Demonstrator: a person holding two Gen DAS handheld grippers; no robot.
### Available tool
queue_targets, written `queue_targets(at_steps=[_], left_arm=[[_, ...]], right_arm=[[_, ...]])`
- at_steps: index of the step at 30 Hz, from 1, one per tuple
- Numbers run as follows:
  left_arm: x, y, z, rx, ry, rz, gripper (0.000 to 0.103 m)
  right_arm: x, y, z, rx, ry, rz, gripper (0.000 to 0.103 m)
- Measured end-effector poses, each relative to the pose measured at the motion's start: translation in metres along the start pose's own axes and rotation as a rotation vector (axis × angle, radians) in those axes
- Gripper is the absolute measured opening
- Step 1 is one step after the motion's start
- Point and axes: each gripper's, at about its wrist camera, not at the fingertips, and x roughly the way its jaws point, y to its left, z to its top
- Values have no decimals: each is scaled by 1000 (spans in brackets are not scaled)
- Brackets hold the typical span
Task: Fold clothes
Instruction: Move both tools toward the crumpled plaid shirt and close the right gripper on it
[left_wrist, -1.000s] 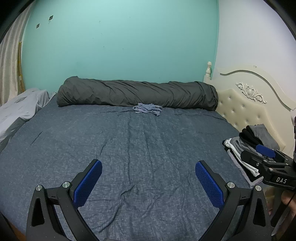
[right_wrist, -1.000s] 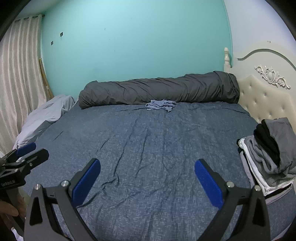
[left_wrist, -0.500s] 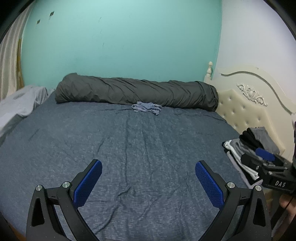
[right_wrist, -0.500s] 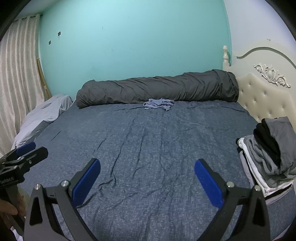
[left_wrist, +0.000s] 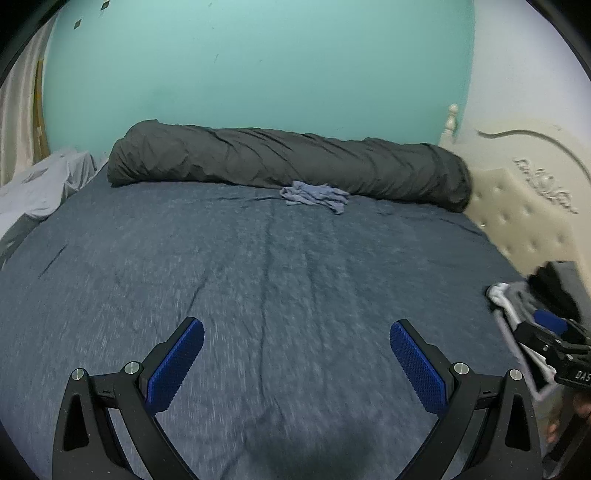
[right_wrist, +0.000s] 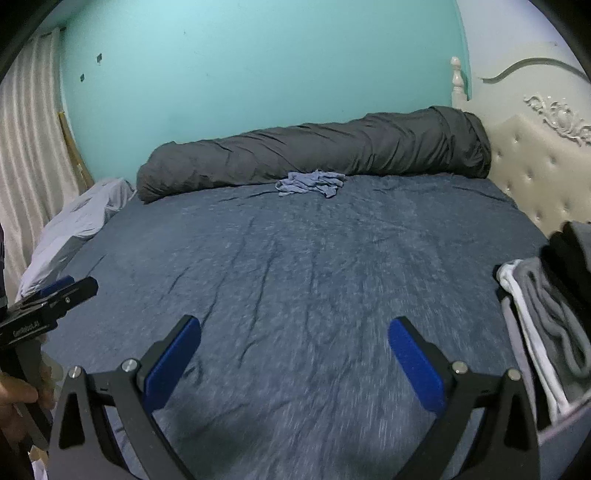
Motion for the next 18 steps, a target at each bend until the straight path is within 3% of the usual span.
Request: queue_targets(at_steps=[6,11,18], left_arm=[[98,10,36,-3,3,-3,103],[176,23,64,-28,29,3,103],[243,36,100,-41,88,22,103]], right_arm=[[98,-13,31,-59,12,-32,102],[166,-22,68,-37,39,-20,102],[250,-29,120,-24,73,-13,99]])
